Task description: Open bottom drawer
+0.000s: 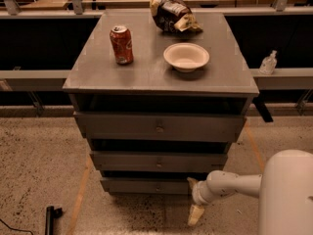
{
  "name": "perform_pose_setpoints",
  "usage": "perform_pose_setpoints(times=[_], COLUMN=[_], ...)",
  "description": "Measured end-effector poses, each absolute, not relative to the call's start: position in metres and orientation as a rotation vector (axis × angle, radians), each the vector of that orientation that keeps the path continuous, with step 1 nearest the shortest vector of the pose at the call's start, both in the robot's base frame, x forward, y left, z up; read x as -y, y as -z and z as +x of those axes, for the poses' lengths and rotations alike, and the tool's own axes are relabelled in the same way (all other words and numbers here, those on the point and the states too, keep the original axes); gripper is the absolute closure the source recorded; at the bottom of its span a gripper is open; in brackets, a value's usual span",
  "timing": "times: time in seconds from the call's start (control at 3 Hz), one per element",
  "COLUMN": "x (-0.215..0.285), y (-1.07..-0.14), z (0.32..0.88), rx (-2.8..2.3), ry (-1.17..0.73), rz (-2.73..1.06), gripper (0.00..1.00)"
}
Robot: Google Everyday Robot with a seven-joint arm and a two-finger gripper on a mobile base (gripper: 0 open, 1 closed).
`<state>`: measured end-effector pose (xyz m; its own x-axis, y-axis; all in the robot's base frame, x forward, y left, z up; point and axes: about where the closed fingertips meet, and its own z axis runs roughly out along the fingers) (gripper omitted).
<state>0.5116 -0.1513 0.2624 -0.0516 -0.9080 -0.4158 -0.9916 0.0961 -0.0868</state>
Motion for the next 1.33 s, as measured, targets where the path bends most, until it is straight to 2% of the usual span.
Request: perform_pose_setpoints(times=[1.33], x=[0.149], y=[-0.216], z=[0.565], rx=[-1.991], ry=[-0.309], rz=[-1.909], gripper=[0.0])
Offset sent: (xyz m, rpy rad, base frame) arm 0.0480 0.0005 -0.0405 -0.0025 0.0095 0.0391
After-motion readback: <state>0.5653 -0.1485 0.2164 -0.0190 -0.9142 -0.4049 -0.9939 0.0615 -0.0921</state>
